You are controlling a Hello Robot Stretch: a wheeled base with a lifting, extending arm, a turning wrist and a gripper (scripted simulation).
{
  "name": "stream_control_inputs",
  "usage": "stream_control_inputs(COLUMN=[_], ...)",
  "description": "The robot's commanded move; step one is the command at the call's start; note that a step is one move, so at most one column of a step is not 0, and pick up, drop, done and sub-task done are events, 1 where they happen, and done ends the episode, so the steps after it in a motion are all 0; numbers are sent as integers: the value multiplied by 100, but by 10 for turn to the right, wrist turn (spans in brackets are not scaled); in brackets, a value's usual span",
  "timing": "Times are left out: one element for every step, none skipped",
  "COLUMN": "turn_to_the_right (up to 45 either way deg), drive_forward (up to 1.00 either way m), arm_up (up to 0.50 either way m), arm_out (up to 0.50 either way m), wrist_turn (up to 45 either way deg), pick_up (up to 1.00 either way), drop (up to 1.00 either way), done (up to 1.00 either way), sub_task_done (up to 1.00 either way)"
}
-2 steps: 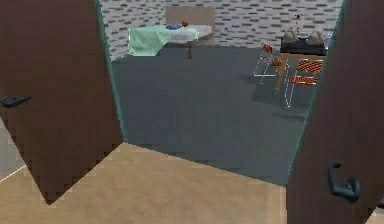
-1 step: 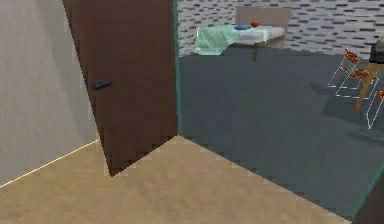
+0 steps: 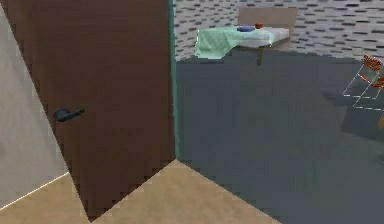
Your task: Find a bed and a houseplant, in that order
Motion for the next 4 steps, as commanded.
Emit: stream_control_inputs(turn_to_the_right=[210,0,0,0], drive_forward=[0,100,100,100], arm_up=[0,0,0,0], arm_out=[0,0,0,0], wrist_turn=[0,0,0,0], pick_up=[0,0,0,0], drop=[0,0,0,0], done=[0,0,0,0], sub_task_done=[0,0,0,0])
